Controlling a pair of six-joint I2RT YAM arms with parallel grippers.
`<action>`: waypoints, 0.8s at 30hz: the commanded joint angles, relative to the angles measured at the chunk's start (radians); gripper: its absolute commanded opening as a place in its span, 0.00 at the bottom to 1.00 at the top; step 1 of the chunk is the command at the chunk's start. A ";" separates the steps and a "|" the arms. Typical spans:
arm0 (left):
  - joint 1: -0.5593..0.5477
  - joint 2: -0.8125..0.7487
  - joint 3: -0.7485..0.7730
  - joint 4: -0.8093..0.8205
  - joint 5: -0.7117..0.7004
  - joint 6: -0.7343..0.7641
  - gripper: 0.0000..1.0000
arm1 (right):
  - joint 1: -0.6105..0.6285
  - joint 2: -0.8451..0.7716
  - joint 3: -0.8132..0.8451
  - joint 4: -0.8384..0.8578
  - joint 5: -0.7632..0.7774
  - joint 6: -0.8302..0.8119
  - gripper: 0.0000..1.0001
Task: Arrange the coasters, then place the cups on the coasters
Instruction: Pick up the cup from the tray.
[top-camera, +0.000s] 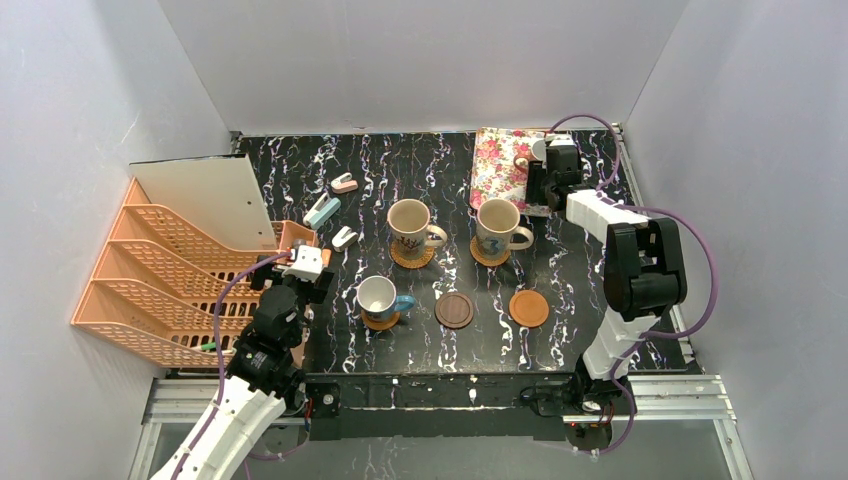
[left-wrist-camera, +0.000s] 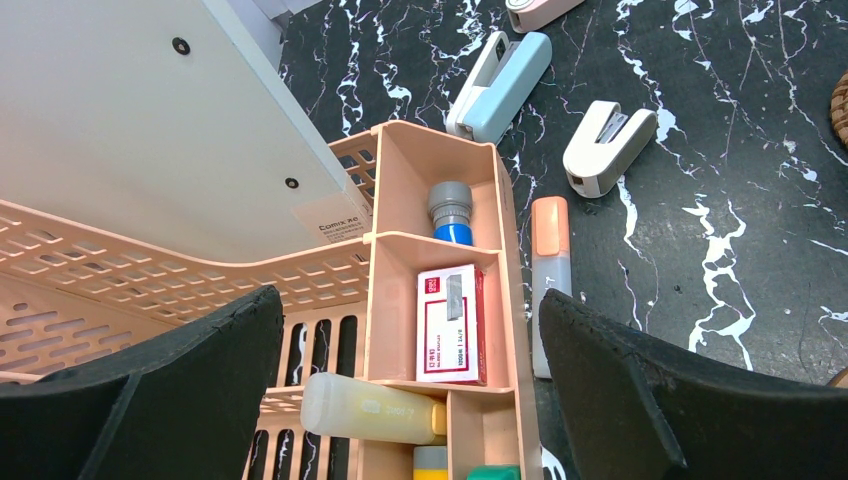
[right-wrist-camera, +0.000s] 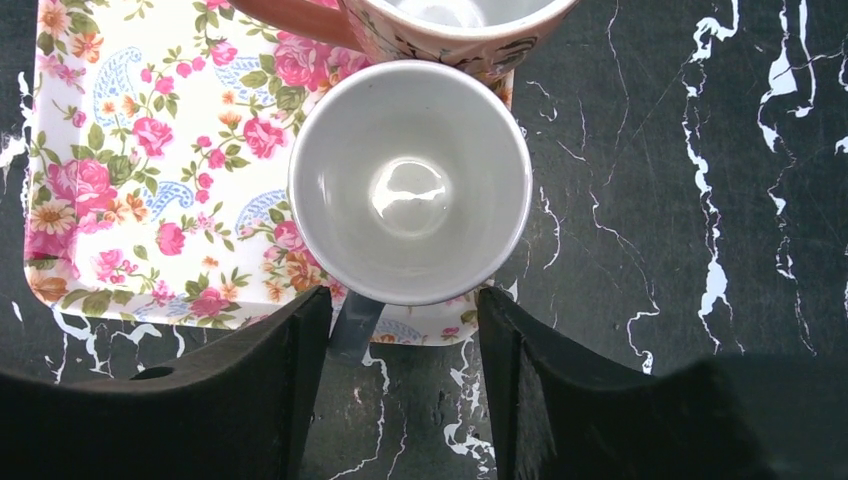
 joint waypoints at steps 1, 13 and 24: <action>0.005 -0.005 -0.006 0.001 -0.006 -0.003 0.98 | -0.015 0.018 0.034 -0.007 -0.023 -0.018 0.60; 0.005 -0.004 -0.008 0.002 -0.002 -0.003 0.98 | -0.023 0.020 0.032 -0.013 -0.036 -0.033 0.44; 0.005 -0.004 -0.007 0.001 -0.003 -0.004 0.98 | -0.024 0.023 0.014 0.035 -0.032 -0.065 0.35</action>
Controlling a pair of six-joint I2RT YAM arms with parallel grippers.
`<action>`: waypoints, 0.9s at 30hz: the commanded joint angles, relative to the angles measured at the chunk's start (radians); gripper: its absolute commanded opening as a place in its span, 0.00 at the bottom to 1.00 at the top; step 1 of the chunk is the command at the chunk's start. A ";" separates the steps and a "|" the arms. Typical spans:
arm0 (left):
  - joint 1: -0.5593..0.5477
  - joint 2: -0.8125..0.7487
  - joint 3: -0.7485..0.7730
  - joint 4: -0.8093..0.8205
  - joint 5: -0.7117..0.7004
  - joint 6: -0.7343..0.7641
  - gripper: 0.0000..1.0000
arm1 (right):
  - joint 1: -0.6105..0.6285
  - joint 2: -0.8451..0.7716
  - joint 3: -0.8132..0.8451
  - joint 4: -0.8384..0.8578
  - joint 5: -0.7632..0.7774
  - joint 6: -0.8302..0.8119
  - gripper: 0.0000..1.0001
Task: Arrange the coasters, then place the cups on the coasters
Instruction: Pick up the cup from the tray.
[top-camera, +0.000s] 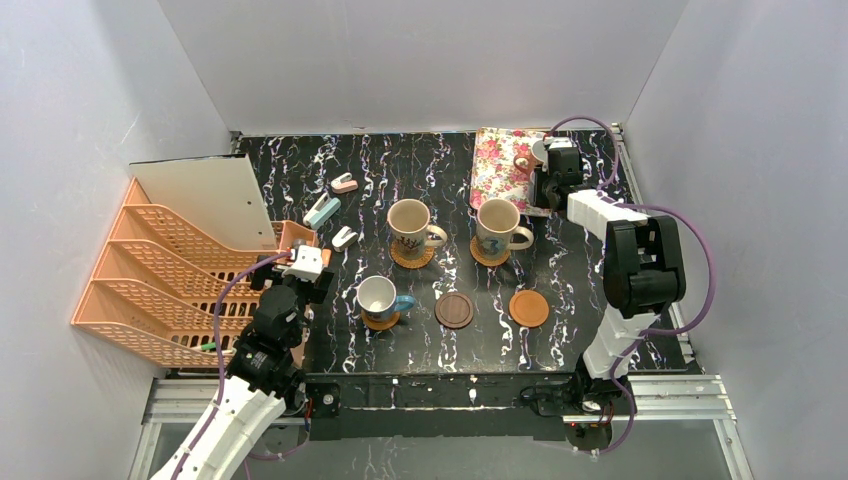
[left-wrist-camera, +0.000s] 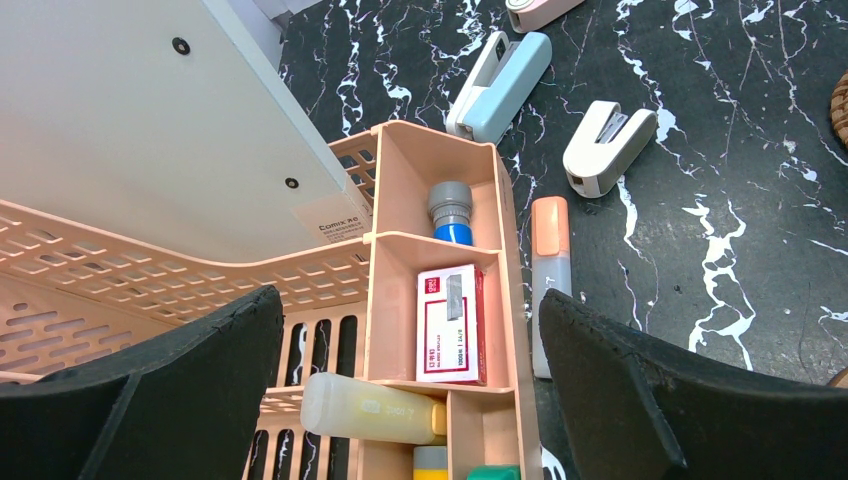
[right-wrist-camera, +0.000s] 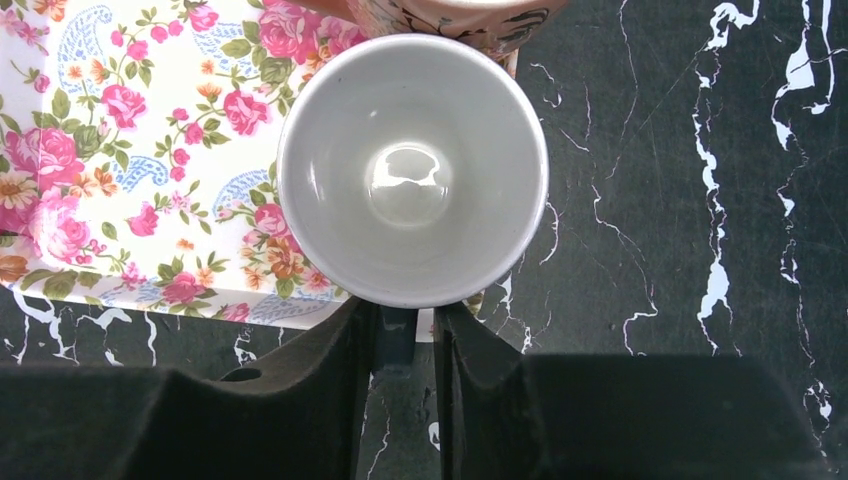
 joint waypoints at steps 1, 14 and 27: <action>0.005 -0.005 -0.008 0.001 -0.001 -0.004 0.98 | -0.007 0.003 0.009 0.064 0.004 -0.027 0.32; 0.005 -0.007 -0.006 0.000 -0.002 -0.004 0.98 | -0.006 -0.022 -0.009 0.093 0.008 -0.049 0.01; 0.005 0.000 -0.006 0.001 -0.003 -0.003 0.98 | -0.006 -0.258 -0.116 0.219 -0.009 -0.073 0.01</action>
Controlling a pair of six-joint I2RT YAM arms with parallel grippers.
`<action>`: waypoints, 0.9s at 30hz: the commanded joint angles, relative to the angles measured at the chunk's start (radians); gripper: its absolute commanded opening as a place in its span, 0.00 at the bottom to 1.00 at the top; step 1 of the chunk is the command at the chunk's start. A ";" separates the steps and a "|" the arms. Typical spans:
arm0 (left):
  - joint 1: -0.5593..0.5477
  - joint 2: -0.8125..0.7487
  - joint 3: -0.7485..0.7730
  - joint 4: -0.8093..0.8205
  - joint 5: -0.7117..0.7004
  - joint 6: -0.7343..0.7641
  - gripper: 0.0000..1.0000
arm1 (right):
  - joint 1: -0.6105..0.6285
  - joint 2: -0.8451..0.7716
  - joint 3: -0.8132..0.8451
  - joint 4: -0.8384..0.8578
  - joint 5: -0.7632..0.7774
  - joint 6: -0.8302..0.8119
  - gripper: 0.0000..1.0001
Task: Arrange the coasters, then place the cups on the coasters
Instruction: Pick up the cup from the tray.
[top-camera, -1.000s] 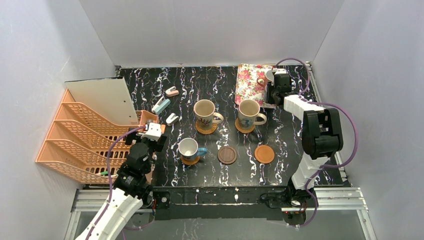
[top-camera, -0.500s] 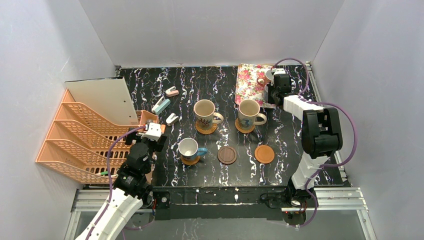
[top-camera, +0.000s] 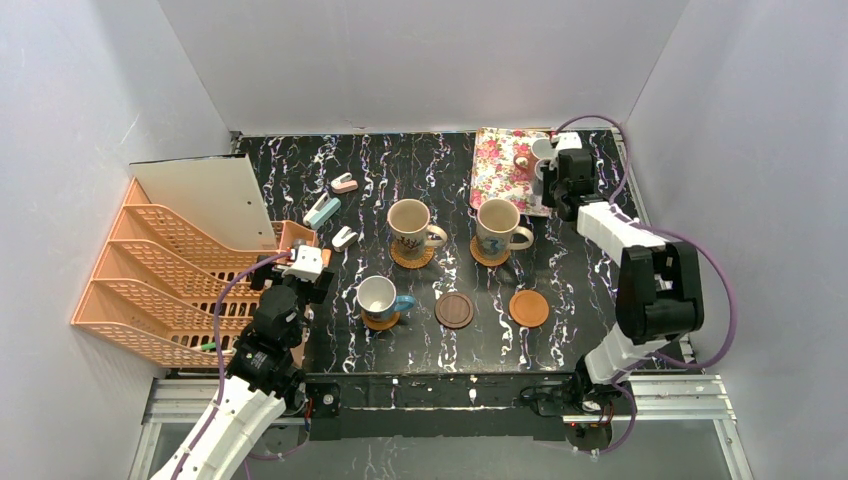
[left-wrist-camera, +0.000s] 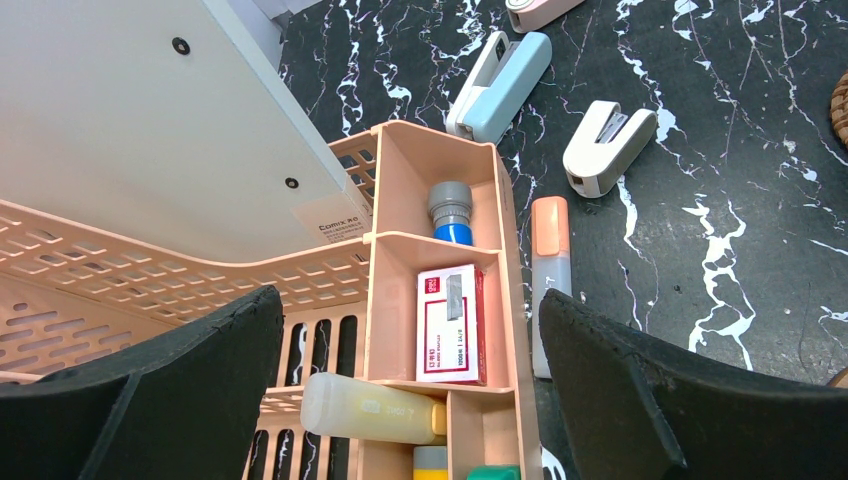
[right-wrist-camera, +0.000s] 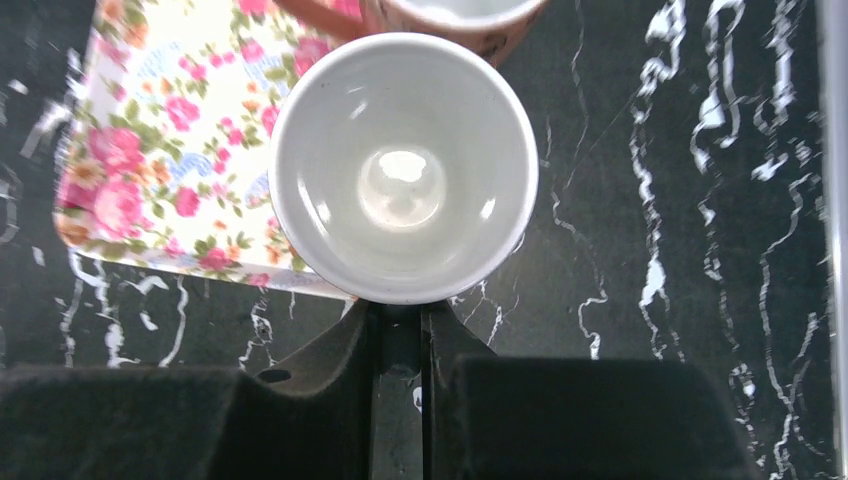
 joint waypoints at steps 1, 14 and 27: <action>0.005 0.000 -0.006 0.001 -0.004 -0.003 0.98 | -0.006 -0.123 -0.012 0.161 0.002 -0.017 0.01; 0.005 0.000 -0.006 0.001 -0.004 -0.001 0.98 | -0.005 -0.353 -0.105 0.253 -0.067 -0.017 0.01; 0.005 0.001 -0.006 0.001 -0.005 -0.001 0.98 | -0.006 -0.472 -0.166 0.268 -0.337 -0.059 0.01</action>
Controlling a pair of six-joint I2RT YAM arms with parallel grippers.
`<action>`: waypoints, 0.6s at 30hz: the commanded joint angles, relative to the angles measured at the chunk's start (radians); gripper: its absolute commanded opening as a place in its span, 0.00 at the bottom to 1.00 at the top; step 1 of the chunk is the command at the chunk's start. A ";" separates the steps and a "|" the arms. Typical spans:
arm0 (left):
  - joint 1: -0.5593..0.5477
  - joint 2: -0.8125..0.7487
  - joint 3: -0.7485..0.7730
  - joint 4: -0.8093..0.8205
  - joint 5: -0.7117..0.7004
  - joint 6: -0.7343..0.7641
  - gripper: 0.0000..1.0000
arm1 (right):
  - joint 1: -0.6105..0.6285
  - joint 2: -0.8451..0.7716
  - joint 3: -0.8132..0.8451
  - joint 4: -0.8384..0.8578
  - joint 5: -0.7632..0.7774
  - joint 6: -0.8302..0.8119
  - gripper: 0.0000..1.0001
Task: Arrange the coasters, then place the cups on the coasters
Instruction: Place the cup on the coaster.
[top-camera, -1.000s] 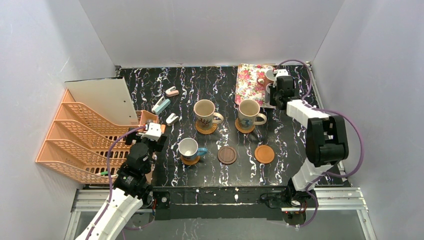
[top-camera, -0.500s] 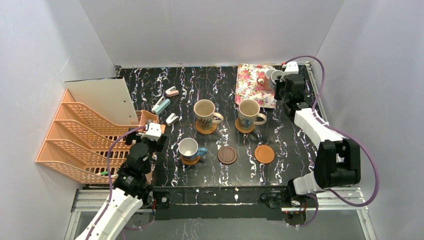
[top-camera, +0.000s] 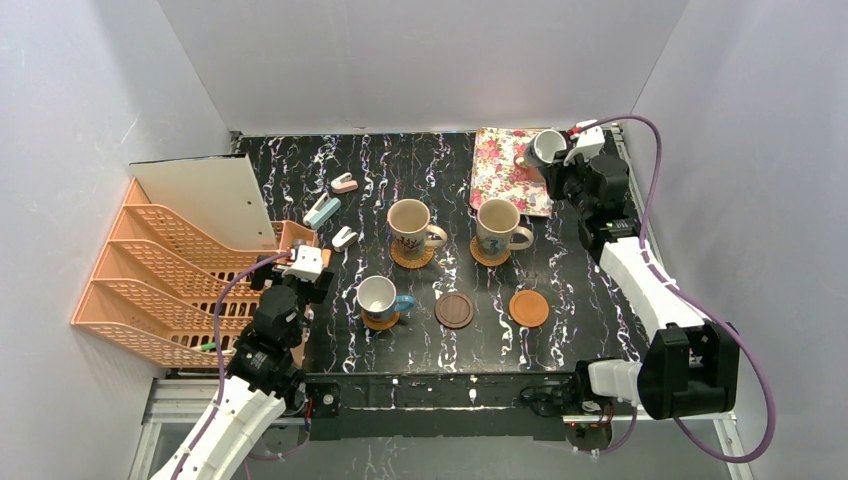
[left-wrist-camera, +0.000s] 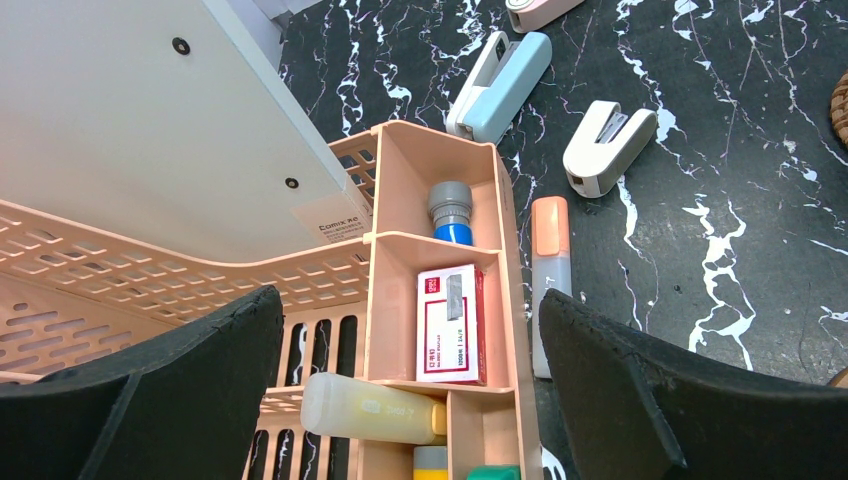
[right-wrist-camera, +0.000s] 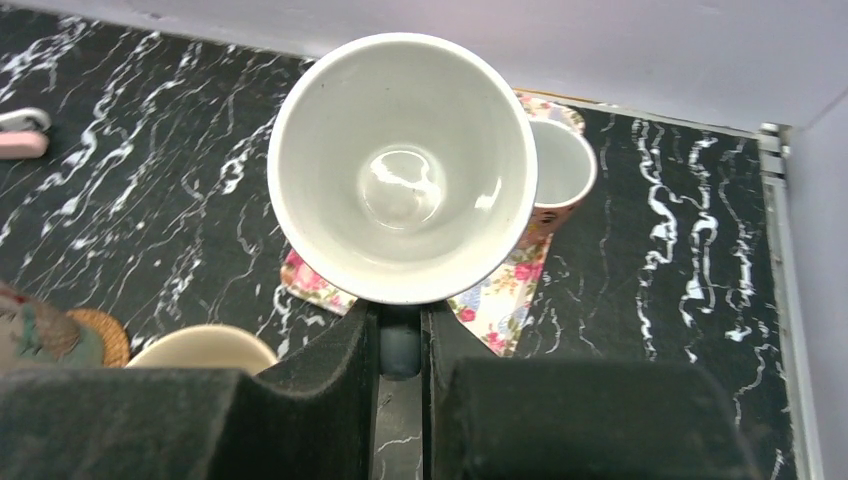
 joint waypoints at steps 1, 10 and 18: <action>0.005 0.001 -0.006 0.001 -0.005 -0.002 0.98 | -0.006 -0.069 -0.030 0.114 -0.164 -0.032 0.01; 0.004 0.001 -0.006 0.001 -0.005 -0.002 0.98 | -0.005 -0.125 -0.056 0.108 -0.418 -0.055 0.01; 0.005 0.001 -0.006 0.001 -0.005 -0.002 0.98 | -0.003 -0.116 -0.044 0.059 -0.623 -0.092 0.01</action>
